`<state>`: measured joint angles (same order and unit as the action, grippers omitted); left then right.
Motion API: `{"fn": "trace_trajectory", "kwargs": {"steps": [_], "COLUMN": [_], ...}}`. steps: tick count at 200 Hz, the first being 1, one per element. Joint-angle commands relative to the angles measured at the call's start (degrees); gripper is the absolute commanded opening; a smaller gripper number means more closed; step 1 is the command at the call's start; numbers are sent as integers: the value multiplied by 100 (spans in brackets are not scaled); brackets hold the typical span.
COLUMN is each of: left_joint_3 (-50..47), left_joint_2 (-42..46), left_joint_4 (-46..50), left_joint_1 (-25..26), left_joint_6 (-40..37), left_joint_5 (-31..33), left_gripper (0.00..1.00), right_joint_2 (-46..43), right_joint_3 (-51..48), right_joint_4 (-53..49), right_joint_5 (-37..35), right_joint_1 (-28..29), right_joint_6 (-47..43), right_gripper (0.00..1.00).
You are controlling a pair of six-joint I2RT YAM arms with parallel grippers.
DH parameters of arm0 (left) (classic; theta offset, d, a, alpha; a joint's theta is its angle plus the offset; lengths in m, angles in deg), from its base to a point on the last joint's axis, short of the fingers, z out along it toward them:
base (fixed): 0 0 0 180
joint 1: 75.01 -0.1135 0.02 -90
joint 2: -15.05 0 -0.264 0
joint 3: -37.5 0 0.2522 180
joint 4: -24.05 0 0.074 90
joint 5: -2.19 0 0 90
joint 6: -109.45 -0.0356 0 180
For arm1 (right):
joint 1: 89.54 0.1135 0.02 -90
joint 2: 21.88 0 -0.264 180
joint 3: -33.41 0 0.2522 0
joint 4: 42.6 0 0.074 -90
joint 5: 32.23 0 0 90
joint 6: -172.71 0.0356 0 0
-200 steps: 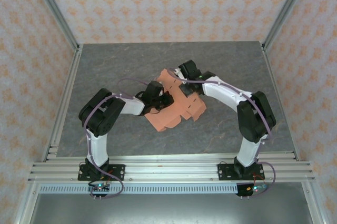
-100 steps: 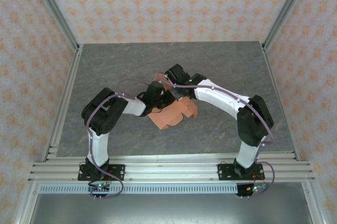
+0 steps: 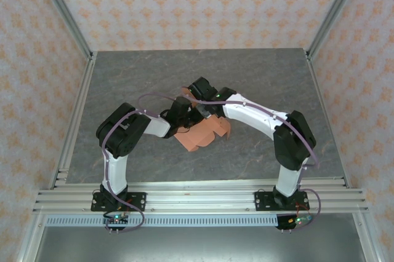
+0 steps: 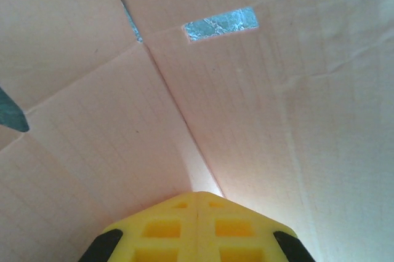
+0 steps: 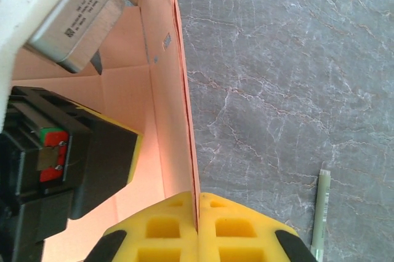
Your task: Fold the paper box
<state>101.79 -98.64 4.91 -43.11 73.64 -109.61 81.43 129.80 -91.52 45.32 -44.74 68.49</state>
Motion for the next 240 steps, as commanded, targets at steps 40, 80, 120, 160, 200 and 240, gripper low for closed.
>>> {"fn": "trace_trajectory", "kwargs": {"steps": [40,80,120,160,200,240], "left_joint_3": [-318,-412,-454,-573,-899,-1400], "left_joint_2": [-236,-295,-310,-155,593,1747], "left_joint_4": [332,88,3,-118,90,1057], "left_joint_1": [31,-50,-107,-195,-324,-717], "left_joint_6": [182,329,371,382,218,-349], "left_joint_5": [141,55,-4,-81,-37,154], "left_gripper": [0,0,1,13,35,39], "right_joint_2": [241,190,76,58,-223,-622], "right_joint_3": [8,-322,-732,-783,-1080,-1394], "right_joint_4": [741,1313,1949,2028,2421,2810], "right_joint_5": [-1097,-1674,-1935,-1820,-1325,-467], "right_joint_1": [26,194,240,208,-15,-393], "right_joint_6": [-773,-1081,-1253,-1471,-2027,-2643], "right_gripper": [0,0,0,0,0,0]}}
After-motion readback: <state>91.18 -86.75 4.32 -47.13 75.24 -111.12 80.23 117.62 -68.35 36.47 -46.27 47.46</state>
